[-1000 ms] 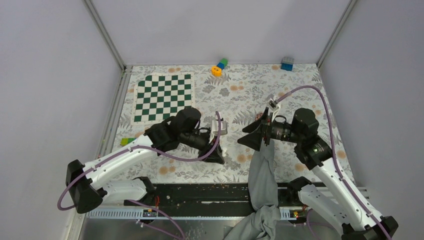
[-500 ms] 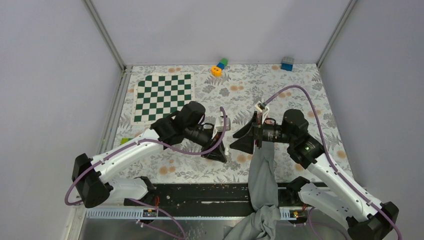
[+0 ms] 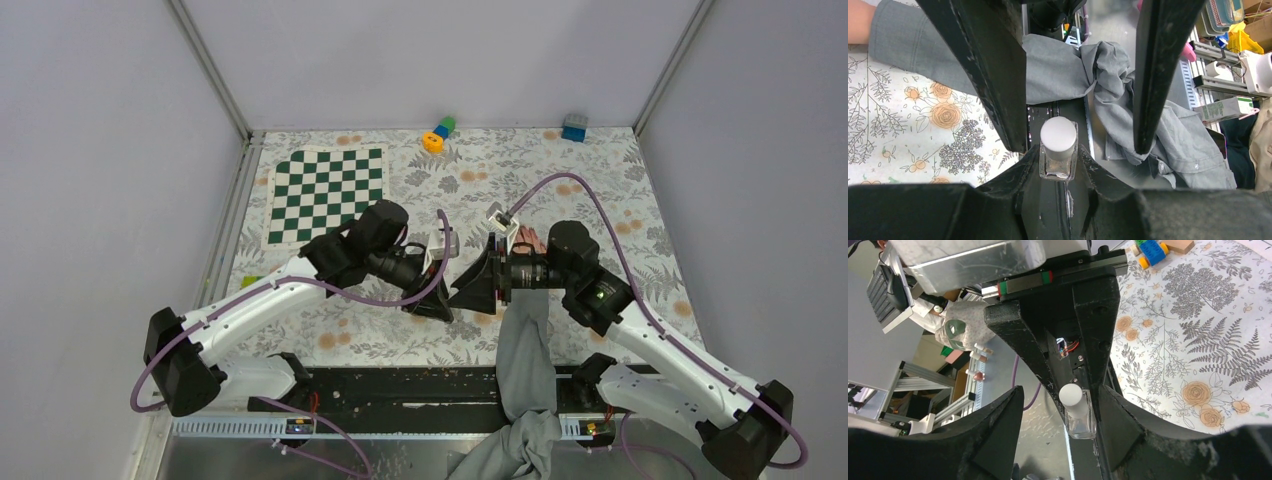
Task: Paint the nails
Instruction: Pick up the nail polish bottle from the center of the board, then unscrew the nail polish bottle.
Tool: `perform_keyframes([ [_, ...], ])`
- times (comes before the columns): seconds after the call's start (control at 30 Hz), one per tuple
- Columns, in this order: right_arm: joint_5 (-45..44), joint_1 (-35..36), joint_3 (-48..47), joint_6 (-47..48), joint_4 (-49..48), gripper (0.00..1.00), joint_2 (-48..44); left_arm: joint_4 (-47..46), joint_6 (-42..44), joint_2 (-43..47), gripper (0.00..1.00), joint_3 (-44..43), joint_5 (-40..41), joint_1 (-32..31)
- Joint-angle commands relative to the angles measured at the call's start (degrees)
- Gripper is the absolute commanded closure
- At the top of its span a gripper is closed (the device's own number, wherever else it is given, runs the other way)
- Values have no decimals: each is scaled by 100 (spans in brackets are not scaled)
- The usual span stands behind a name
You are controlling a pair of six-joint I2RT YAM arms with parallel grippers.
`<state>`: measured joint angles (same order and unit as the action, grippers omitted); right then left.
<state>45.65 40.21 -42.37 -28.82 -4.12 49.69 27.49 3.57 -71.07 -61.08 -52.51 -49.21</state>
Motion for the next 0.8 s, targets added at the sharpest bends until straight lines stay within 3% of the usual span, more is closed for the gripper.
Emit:
perform_keyframes([
  [0.0, 27, 140, -156, -69, -324, 38, 107, -334, -32, 116, 100, -144, -285, 41],
  [0.3, -72, 201, -145, 69, -151, 58, 112, -597, -189, 199, 100, -20, -333, 98],
  [0.47, -200, 209, -125, 154, -106, 85, 111, -662, -258, 198, 100, -1, -330, 114],
  [0.63, -461, 213, -69, 204, -123, 100, 16, -852, -341, 257, 100, 74, -254, 149],
  [0.67, -540, 220, -43, 183, -165, 100, -23, -936, -523, 272, 97, 97, -252, 165],
  [0.7, -652, 213, -17, 169, -201, 100, -61, -1007, -608, 285, 87, 123, -290, 188],
  [0.77, -901, 219, 63, 80, -372, 100, -192, -1115, -719, 316, 55, 159, -388, 232],
])
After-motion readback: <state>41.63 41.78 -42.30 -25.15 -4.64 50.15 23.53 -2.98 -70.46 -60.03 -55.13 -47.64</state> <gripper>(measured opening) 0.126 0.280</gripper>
